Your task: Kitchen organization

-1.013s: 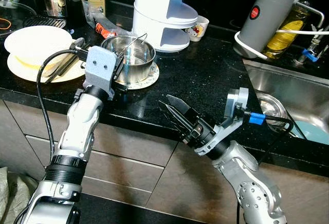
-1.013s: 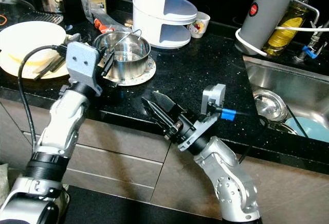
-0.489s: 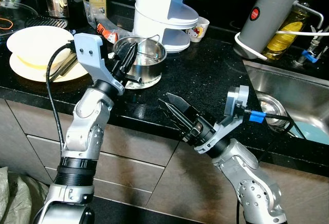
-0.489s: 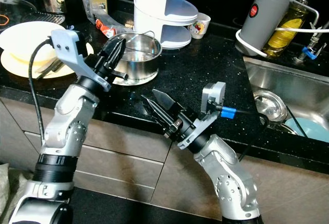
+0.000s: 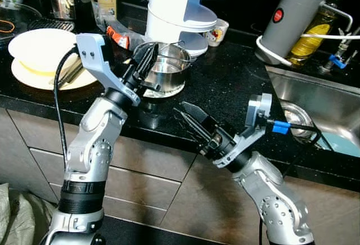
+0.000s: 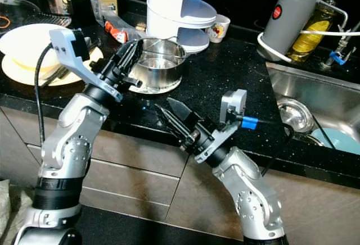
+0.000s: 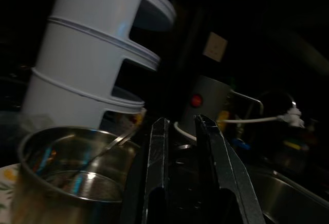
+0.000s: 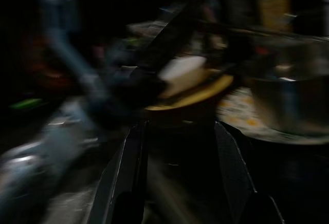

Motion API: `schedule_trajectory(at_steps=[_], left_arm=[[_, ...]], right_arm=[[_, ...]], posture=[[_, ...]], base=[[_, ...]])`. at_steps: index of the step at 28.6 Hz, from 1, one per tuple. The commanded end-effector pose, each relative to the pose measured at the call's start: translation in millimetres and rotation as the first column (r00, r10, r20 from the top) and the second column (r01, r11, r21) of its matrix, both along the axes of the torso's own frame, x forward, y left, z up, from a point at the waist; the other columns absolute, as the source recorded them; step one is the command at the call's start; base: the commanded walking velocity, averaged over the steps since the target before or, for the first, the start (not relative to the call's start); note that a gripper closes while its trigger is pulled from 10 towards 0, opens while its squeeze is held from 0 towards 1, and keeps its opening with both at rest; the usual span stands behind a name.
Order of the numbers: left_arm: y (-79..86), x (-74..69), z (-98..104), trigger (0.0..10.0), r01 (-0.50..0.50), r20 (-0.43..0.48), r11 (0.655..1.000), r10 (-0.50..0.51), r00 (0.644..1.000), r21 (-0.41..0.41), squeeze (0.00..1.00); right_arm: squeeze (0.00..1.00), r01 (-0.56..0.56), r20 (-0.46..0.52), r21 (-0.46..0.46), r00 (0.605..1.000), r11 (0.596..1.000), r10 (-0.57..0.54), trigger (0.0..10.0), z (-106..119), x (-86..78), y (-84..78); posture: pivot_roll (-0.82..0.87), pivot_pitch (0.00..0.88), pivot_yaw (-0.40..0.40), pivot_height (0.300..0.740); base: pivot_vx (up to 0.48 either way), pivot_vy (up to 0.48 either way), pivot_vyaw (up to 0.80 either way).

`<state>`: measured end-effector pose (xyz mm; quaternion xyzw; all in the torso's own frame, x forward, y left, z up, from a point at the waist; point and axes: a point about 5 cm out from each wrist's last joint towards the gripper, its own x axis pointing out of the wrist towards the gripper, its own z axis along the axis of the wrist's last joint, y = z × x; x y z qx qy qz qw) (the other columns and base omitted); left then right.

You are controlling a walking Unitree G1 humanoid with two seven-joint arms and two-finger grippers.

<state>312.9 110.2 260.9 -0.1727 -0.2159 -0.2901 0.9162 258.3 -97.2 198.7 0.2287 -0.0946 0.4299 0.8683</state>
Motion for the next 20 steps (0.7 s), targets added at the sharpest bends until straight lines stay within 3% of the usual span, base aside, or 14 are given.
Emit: schedule_trajectory(at_steps=[1, 3, 14, 16, 19, 20], left_arm=[[-7.8, -5.0, 1.5, 0.0, 0.046, 0.013, 0.999, -0.046, 0.999, 0.012, 0.0], [-9.1, -6.5, 4.9, 0.0, 0.051, 0.03, 0.998, -0.052, 0.998, 0.026, 0.0], [-13.5, -13.4, 18.1, 0.0, 0.05, 0.086, 0.998, -0.054, 0.995, 0.042, 0.0], [-10.3, -16.3, 38.8, 0.0, -0.014, 0.174, 0.998, 0.003, 0.985, 0.06, 0.0], [-6.8, -17.6, 49.2, 0.0, -0.06, 0.216, 0.996, 0.044, 0.975, 0.064, 0.0], [-0.5, -18.8, 61.5, 0.0, -0.129, 0.263, 0.99, 0.108, 0.959, 0.064, 0.0]], right_arm=[[0.0, 0.079, -0.041, -0.032, 0.996, 0.996, -0.08, 10.0, -6.4, 6.9, -9.2], [0.0, 0.141, -0.071, -0.04, 0.987, 0.989, -0.144, 10.0, -9.3, 15.7, -14.3], [0.0, 0.193, -0.073, -0.051, 0.978, 0.98, -0.196, 10.0, -9.9, 21.9, -16.8], [0.0, 0.216, -0.062, -0.081, 0.973, 0.973, -0.221, 10.0, -10.7, 25.1, -16.5], [0.0, 0.224, -0.06, -0.088, 0.971, 0.971, -0.23, 10.0, -11.0, 26.2, -16.5], [0.0, 0.22, -0.048, -0.09, 0.973, 0.971, -0.225, 10.0, -10.6, 27.0, -16.2]], posture=[[0.12, 0.026, -0.176, 0.74], [0.12, 0.02, -0.174, 0.74], [0.13, 0.016, -0.177, 0.74], [0.13, 0.021, -0.18, 0.74], [0.13, 0.021, -0.18, 0.74], [0.13, 0.024, -0.181, 0.74]], base=[[0.0, 0.0, 0.0], [0.0, 0.0, 0.0], [0.0, 0.0, -0.39], [0.0, 0.0, 0.0], [0.0, 0.0, 0.0], [0.0, 0.0, 0.0]])
